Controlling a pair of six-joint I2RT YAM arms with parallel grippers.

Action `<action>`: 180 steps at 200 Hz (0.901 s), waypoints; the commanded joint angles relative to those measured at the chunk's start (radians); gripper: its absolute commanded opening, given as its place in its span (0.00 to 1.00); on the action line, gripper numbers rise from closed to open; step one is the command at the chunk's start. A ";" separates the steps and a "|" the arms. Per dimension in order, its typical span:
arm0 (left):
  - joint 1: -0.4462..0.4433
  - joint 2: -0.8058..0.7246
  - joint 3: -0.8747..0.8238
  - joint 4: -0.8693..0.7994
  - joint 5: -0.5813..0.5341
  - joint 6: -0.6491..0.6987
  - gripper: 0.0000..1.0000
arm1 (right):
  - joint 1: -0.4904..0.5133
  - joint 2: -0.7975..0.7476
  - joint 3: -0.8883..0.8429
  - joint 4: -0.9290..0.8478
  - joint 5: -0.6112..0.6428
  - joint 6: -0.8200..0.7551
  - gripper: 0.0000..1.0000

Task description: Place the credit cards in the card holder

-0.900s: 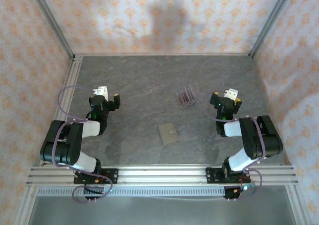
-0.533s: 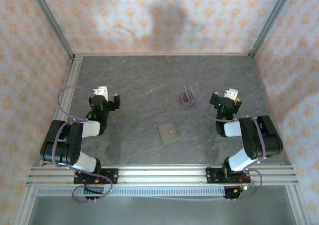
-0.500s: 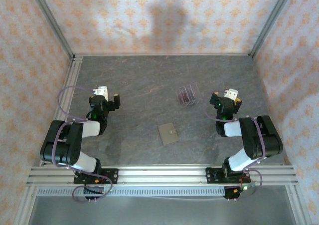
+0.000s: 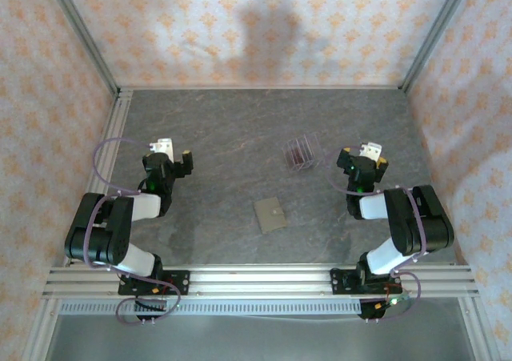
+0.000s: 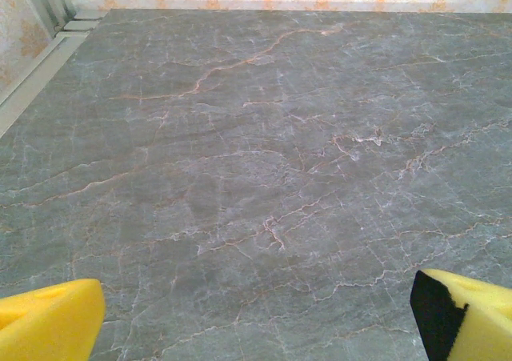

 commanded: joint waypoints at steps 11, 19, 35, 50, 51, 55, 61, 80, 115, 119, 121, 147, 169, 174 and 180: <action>0.015 0.007 0.019 -0.014 0.008 0.007 1.00 | 0.000 0.011 -0.003 0.022 0.031 0.006 0.99; 0.016 0.005 0.019 -0.013 0.008 0.006 1.00 | -0.003 0.013 0.000 0.017 0.028 0.009 0.99; 0.016 0.007 0.019 -0.014 0.009 0.007 1.00 | -0.015 0.005 0.005 -0.004 0.015 0.020 0.99; 0.016 0.003 0.021 -0.015 0.012 0.006 1.00 | -0.001 -0.034 -0.022 0.019 0.064 0.022 0.99; 0.016 0.001 0.024 -0.020 0.012 0.006 1.00 | -0.001 -0.039 -0.024 0.021 0.061 0.021 0.99; 0.016 -0.011 0.037 -0.066 0.002 0.001 1.00 | 0.000 -0.054 -0.041 0.030 0.049 0.014 0.99; 0.016 -0.035 0.072 -0.148 -0.021 -0.009 1.00 | 0.006 -0.076 -0.067 0.084 0.055 -0.001 0.99; -0.003 -0.082 0.168 -0.327 -0.034 0.012 1.00 | 0.045 -0.269 -0.081 -0.036 0.188 0.001 0.99; -0.071 -0.198 0.294 -0.563 -0.225 -0.145 1.00 | 0.044 -0.607 -0.026 -0.331 0.204 0.150 0.99; -0.072 -0.205 0.332 -0.636 -0.245 -0.204 1.00 | 0.045 -0.639 -0.025 -0.349 0.218 0.214 0.99; -0.072 -0.208 0.352 -0.677 -0.254 -0.230 1.00 | 0.044 -0.654 -0.025 -0.363 0.225 0.252 0.99; -0.071 -0.163 0.628 -1.103 -0.251 -0.472 1.00 | 0.002 -0.795 -0.074 -0.424 0.118 0.568 0.99; -0.048 -0.137 0.710 -1.215 -0.040 -0.506 1.00 | -0.017 -0.936 -0.082 -0.595 0.075 0.721 0.99; -0.049 -0.147 0.697 -1.205 0.009 -0.513 1.00 | -0.021 -0.959 -0.085 -0.604 0.062 0.726 0.99; -0.049 -0.159 0.679 -1.188 0.048 -0.524 1.00 | -0.024 -0.980 -0.083 -0.616 0.037 0.712 0.99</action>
